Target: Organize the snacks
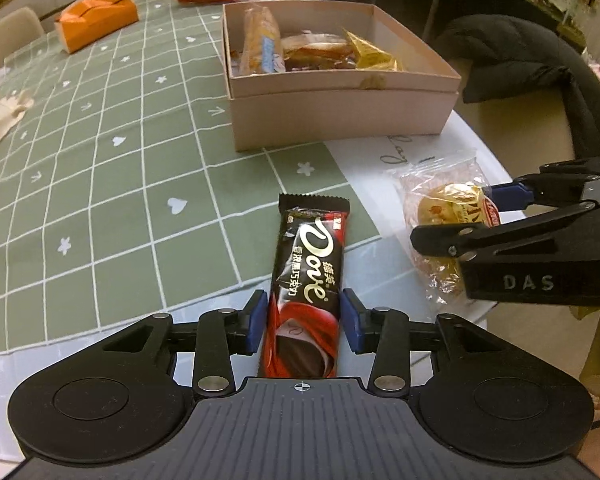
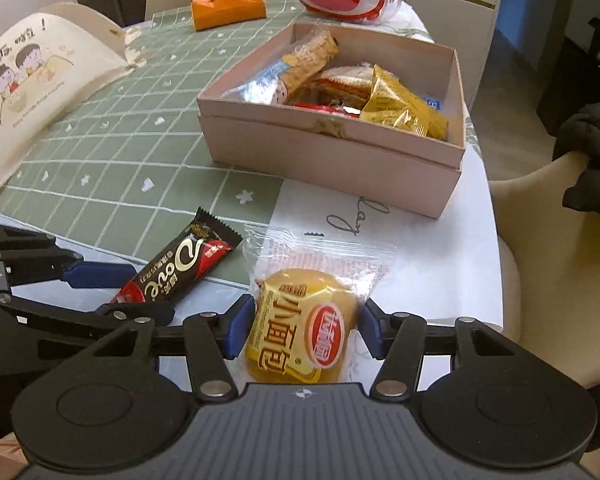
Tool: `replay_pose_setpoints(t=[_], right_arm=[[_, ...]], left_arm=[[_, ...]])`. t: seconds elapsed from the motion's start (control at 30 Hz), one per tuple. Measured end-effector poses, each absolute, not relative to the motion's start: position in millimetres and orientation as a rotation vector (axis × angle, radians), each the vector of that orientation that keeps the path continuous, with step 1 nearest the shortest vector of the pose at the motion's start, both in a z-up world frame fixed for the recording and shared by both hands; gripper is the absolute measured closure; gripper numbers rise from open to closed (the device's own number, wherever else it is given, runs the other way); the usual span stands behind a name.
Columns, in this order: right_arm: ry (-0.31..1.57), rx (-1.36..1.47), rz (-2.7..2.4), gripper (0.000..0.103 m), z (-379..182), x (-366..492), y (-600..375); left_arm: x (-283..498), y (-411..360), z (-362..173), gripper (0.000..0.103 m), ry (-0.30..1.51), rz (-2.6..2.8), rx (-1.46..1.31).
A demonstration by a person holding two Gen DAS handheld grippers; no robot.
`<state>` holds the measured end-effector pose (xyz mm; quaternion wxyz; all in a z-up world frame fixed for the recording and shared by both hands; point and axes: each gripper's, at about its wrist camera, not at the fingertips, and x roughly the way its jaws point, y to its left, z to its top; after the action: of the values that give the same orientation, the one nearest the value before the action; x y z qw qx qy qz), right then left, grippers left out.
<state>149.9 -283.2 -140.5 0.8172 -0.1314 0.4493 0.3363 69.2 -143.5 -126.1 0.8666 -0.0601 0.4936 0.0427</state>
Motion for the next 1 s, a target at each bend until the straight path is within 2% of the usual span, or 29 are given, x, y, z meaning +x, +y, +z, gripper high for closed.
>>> replay_pose_setpoints(t=[0.43, 0.47, 0.5, 0.53, 0.57, 0.77, 1.0], right_arm=[[0.901, -0.196, 0.665, 0.048, -105.4, 140.8, -277.2], [0.895, -0.193, 0.663, 0.048, -102.6, 141.0, -276.3], [0.886, -0.188, 0.659, 0.048, -99.0, 140.7, -275.3], [0.877, -0.183, 0.655, 0.048, -95.2, 140.4, -274.4], [0.869, -0.18, 0.651, 0.048, -91.7, 140.6, -273.3], [0.835, -0.188, 0.624, 0.048, -81.1, 139.0, -267.8], [0.971, -0.194, 0.602, 0.048, -120.1, 140.4, -260.1]], left_arm=[[57.3, -122.4, -87.8, 0.061, 0.956, -0.01, -0.11], [57.2, -119.9, -84.6, 0.065, 0.947, -0.017, -0.109], [57.2, -117.5, -81.5, 0.077, 0.939, -0.029, -0.112], [57.6, -115.1, -78.3, 0.099, 0.931, -0.047, -0.122], [58.7, -112.6, -74.8, 0.096, 0.925, -0.051, -0.128], [61.2, -94.7, -75.8, 0.095, 0.926, -0.033, -0.12], [57.6, -88.4, -95.5, 0.088, 1.051, -0.024, -0.097]])
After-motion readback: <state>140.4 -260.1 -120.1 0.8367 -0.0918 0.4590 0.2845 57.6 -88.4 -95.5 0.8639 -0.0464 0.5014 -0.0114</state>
